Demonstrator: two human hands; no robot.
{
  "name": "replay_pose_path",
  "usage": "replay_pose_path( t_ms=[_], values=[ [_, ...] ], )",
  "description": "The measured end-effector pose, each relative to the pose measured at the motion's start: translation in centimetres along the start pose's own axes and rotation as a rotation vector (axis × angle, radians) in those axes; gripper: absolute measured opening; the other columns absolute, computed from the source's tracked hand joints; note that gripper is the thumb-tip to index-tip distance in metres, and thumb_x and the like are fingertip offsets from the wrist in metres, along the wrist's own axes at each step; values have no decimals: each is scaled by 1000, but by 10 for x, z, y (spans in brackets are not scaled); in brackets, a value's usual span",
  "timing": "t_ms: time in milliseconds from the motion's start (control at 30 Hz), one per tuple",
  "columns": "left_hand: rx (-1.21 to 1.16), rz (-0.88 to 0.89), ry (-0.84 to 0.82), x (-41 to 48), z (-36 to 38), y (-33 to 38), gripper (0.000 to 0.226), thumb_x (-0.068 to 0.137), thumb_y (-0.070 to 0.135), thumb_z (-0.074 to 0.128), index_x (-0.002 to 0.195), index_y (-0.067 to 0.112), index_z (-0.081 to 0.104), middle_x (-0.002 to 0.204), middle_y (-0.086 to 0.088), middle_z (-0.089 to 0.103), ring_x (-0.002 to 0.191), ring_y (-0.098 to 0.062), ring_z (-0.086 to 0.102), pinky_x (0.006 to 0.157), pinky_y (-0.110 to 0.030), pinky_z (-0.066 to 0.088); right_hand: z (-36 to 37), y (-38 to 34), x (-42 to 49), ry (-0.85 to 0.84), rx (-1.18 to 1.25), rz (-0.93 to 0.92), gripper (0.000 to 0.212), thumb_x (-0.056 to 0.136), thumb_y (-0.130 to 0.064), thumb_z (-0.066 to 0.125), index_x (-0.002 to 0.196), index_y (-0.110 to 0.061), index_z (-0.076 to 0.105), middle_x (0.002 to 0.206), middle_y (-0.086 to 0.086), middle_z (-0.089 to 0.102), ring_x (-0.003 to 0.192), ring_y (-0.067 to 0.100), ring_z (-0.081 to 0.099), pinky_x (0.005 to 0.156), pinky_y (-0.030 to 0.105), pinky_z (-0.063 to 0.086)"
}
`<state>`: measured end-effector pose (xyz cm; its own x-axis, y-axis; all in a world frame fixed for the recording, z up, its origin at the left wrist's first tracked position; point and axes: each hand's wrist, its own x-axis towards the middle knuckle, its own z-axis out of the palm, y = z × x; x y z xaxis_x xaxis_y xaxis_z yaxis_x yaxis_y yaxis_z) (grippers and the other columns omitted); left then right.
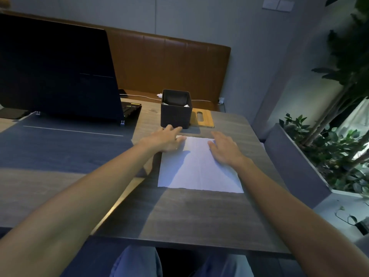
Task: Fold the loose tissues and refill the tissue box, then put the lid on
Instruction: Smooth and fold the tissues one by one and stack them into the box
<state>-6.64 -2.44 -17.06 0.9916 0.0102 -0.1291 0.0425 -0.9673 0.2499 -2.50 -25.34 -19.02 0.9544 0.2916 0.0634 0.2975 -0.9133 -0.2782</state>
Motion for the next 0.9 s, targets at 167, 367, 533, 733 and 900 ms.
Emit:
replay_pose_path(
  t_ms=[167,367,533,733,900],
  values=[
    [31,-47,-12,20,-1,3,58,98,52,54,147,24,42,143,-7,40,130,-32,40,103,-46,42,-1,-1,29,-73,-96,11,42,103,-36,47,143,-22,50,149,5,49,133,31,46,110,49,38],
    [-154,-46,5,22,-4,3,33,98,29,63,129,18,56,121,-4,63,103,-21,60,81,-30,48,-3,1,33,68,-48,40,31,96,-8,53,122,-20,66,118,7,69,104,29,62,96,43,53],
    [-376,25,137,6,-5,-2,10,99,27,59,106,22,56,106,-2,60,93,-16,57,74,-27,46,-19,0,17,176,81,-28,21,98,-10,48,97,-7,69,97,13,67,83,23,60,75,36,54],
    [-537,230,230,-27,-17,-8,17,91,29,72,80,24,60,84,-2,61,83,-18,60,68,-28,45,-46,-2,-19,196,103,-153,16,98,-16,53,106,-13,66,101,2,63,91,16,58,84,33,54],
    [-543,252,242,-52,-18,-1,18,92,7,66,80,20,61,85,-4,62,84,-20,59,69,-27,48,-52,-8,-53,132,20,-252,8,94,-18,55,93,-21,62,90,0,63,80,12,57,64,21,45]
  ],
)
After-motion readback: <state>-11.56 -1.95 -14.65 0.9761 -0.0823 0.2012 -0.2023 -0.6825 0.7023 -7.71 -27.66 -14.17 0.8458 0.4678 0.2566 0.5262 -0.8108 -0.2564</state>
